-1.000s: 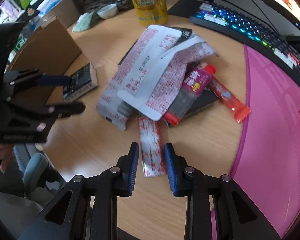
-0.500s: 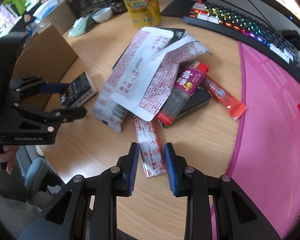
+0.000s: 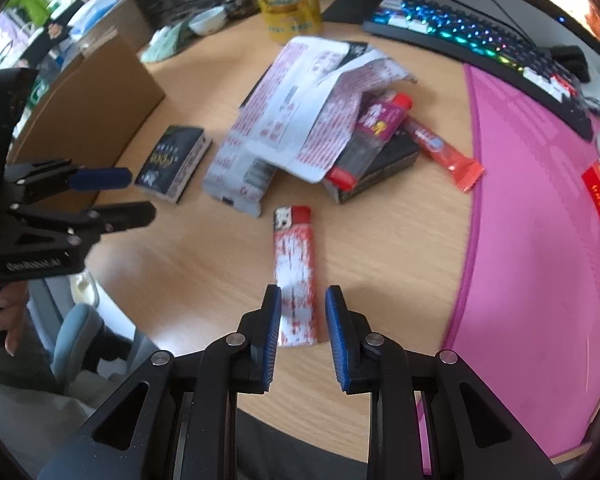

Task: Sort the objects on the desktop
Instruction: 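Grasp a black Face pack with the left tool while the right tool grasps a red-and-white lighter, then carry the black pack and the lighter over the cardboard box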

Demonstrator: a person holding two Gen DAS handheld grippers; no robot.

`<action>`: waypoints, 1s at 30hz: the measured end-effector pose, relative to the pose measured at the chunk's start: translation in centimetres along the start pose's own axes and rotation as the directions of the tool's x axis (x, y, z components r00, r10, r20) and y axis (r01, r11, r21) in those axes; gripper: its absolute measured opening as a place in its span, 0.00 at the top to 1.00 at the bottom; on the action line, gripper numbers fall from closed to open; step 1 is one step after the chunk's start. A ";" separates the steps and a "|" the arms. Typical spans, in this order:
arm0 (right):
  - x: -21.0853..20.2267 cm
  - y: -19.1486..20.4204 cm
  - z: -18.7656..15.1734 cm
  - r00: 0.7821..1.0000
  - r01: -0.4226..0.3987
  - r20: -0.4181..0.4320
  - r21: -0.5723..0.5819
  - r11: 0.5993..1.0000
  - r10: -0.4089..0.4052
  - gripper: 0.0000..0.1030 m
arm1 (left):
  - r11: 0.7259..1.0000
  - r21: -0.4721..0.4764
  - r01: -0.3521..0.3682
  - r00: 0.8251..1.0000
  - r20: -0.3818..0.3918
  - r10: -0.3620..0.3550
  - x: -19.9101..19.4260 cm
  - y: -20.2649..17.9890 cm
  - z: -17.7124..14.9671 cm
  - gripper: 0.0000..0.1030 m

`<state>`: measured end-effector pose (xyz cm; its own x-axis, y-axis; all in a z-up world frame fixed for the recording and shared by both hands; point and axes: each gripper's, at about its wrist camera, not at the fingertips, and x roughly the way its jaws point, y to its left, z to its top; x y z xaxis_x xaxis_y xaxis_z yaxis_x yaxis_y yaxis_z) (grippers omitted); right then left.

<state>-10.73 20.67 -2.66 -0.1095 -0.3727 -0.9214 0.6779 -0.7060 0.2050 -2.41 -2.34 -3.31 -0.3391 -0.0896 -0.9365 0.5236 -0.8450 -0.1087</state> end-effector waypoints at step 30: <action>1.5 0.5 0.3 1.000 -0.024 0.002 0.014 1.000 0.024 0.76 | 0.999 -0.026 -0.037 0.999 0.013 0.037 1.0 1.3 3.1 0.40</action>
<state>-10.80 19.55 -3.80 -0.0947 -0.3911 -0.9154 0.6704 -0.7049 0.2318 -4.50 -5.13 -3.36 -0.3297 -0.1279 -0.9354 0.5561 -0.8269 -0.0830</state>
